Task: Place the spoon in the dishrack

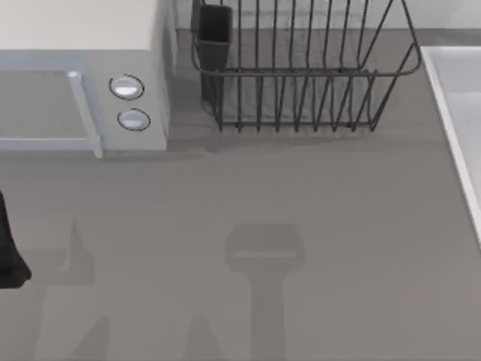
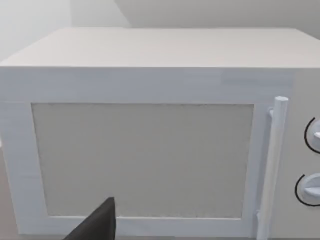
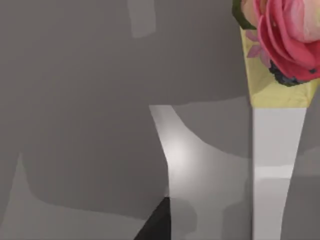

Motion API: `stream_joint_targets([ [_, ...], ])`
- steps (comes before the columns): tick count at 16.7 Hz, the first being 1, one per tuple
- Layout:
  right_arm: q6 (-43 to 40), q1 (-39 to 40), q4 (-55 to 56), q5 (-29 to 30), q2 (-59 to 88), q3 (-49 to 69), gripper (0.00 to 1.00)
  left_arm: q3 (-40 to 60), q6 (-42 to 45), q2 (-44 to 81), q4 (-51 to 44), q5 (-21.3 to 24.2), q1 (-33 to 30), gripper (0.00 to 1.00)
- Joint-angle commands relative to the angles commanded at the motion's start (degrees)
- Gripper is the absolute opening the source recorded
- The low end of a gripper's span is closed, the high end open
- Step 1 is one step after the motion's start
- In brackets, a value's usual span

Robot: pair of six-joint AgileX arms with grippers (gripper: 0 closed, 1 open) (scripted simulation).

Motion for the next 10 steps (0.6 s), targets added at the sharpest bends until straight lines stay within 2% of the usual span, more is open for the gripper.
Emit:
stream_joint_targets([
  [5, -0.5, -0.6, -9.6, -0.1, -1.0, 8.9, 0.00, 0.0, 0.0, 0.0, 0.0, 0.0, 0.0, 1.00],
  [10, -1.0, -0.8, -31.9, -0.1, -4.5, 24.5, 0.00, 0.0, 0.0, 0.0, 0.0, 0.0, 0.0, 1.00],
])
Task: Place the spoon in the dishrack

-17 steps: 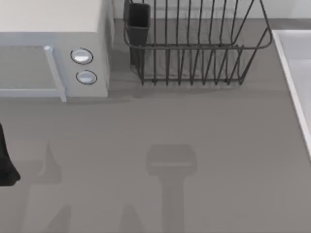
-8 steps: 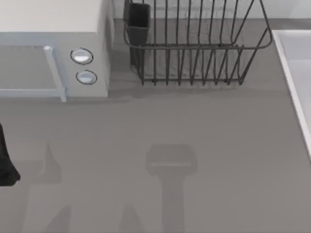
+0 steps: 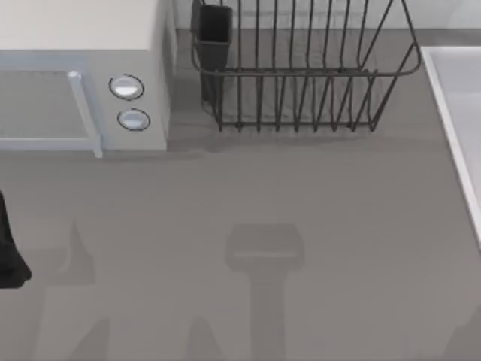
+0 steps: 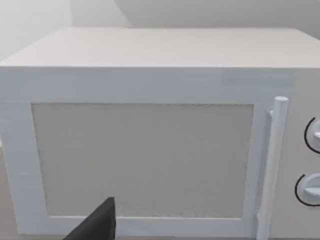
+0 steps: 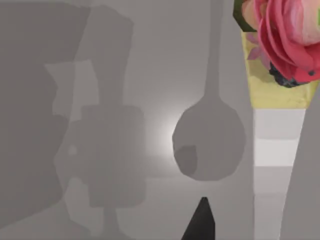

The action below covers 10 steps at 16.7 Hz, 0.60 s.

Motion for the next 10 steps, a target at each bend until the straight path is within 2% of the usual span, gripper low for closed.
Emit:
stream_joint_targets([
  [5, 0.1, 0.1, -14.4, 0.0, -4.3, 12.3, 0.00, 0.0, 0.0, 0.0, 0.0, 0.0, 0.0, 1.00],
  [10, 0.2, 0.2, -16.0, 0.0, -5.1, 13.8, 0.00, 0.0, 0.0, 0.0, 0.0, 0.0, 0.0, 1.00],
])
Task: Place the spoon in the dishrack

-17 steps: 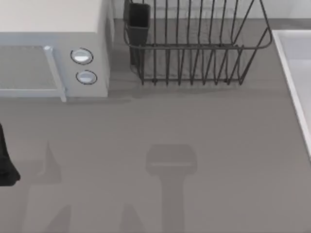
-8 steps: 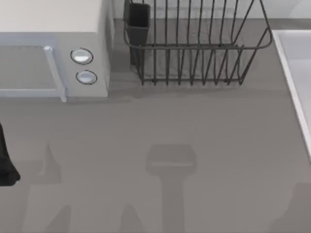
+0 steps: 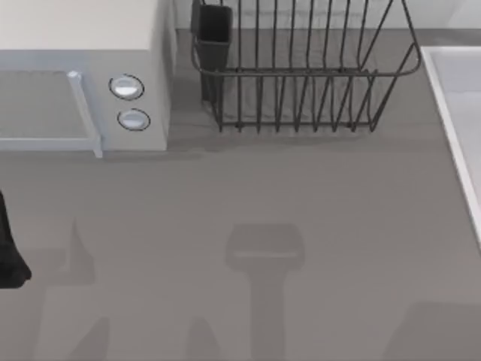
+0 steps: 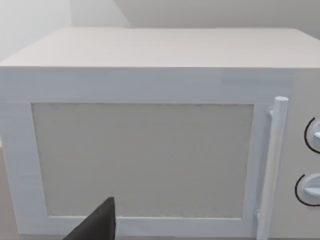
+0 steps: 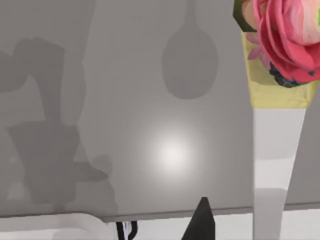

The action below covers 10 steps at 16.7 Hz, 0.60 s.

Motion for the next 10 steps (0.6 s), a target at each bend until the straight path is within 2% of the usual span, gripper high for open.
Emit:
stream_joint_targets([
  [3, 0.5, 0.7, 0.7, 0.5, 0.2, 0.0, 0.00, 0.0, 0.0, 0.0, 0.0, 0.0, 0.0, 1.00],
  [5, 2.3, 3.7, 3.3, 2.9, 0.4, 0.5, 0.00, 0.0, 0.0, 0.0, 0.0, 0.0, 0.0, 1.00],
  [7, 5.2, 9.2, 8.2, 6.9, 0.7, 1.3, 0.00, 0.0, 0.0, 0.0, 0.0, 0.0, 0.0, 1.00],
  [10, 10.7, 21.9, 18.5, 14.9, 1.5, 2.4, 0.00, 0.0, 0.0, 0.0, 0.0, 0.0, 0.0, 1.00],
])
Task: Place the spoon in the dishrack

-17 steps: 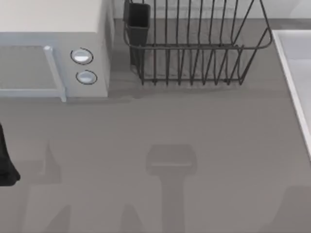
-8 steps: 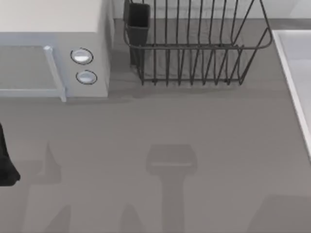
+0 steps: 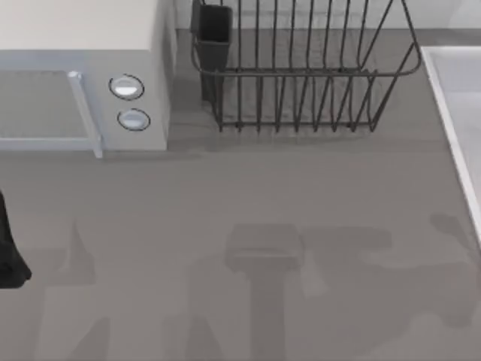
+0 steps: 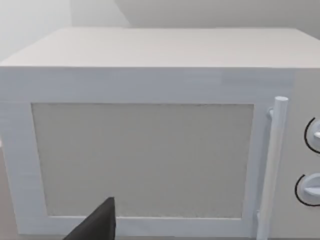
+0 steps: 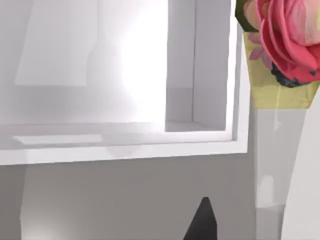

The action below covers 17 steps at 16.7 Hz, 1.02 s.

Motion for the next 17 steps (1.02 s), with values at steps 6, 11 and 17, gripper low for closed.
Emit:
stream_joint_targets([
  [6, 12.1, 35.6, 27.1, 19.4, 1.0, 0.3, 0.00, 0.0, 0.0, 0.0, 0.0, 0.0, 0.0, 1.00],
  [11, 19.3, 61.1, 50.6, 35.3, -0.3, -0.4, 0.00, 0.0, 0.0, 0.0, 0.0, 0.0, 0.0, 1.00],
  [17, 21.8, 73.1, 65.8, 46.7, -2.3, -1.4, 0.00, 0.0, 0.0, 0.0, 0.0, 0.0, 0.0, 1.00],
])
